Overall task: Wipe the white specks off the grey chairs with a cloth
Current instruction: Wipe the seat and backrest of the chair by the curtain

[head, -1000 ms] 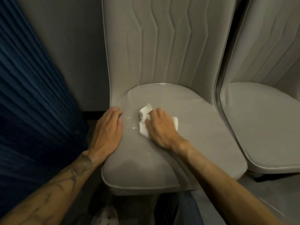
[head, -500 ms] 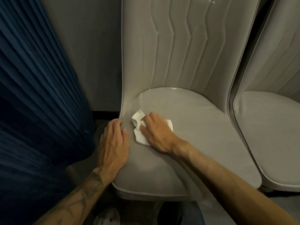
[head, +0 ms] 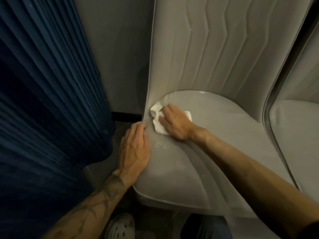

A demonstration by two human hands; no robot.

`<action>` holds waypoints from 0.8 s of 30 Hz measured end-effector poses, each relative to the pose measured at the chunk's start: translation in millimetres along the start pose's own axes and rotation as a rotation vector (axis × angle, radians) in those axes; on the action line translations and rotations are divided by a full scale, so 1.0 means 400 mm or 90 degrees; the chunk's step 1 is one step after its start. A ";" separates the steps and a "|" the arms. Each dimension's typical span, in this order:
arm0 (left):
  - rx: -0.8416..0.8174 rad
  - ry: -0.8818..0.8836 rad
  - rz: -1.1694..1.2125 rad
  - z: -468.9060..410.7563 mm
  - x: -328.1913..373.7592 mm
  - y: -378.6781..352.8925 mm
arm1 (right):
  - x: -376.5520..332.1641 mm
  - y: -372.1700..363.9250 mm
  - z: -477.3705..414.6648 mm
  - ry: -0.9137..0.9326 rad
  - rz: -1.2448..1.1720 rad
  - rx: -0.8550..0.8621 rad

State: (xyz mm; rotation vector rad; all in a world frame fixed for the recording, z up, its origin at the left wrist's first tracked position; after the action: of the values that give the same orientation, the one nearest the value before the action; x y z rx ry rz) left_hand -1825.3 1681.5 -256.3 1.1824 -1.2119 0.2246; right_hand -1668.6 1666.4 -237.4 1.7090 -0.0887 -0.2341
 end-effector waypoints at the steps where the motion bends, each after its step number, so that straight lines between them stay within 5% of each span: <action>1: -0.002 0.001 0.000 -0.005 -0.006 0.003 | 0.023 0.002 -0.026 -0.039 0.013 -0.002; 4: -0.002 0.002 0.019 -0.020 -0.027 0.015 | -0.010 -0.001 -0.021 -0.067 0.040 0.007; 9: -0.030 -0.034 0.044 -0.036 -0.045 0.030 | -0.161 0.003 0.174 0.153 -0.026 0.000; 15: -0.059 -0.086 0.025 -0.036 -0.032 0.040 | -0.079 0.030 0.066 -0.048 0.054 0.004; 20: -0.076 -0.107 0.006 -0.030 -0.025 0.042 | -0.249 0.026 0.262 0.145 -0.018 -0.005; 24: -0.075 -0.156 -0.102 -0.039 0.007 0.047 | -0.082 0.070 0.273 -0.007 0.044 -0.030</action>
State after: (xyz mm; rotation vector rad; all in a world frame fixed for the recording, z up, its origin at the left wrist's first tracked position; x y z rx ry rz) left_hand -1827.7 1701.0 -241.1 1.2211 -1.3160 -0.1150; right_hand -1720.8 1562.5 -221.1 1.6550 -0.1484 -0.1926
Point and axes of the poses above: each hand's wrist, its own z-axis away from the middle knuckle, its own y-axis out of the back of the hand, x = y × z, the point moved 10 cm from there along -z, towards the middle knuckle, and after that the axes turned 11 degrees about z, right-handed, at the moved point
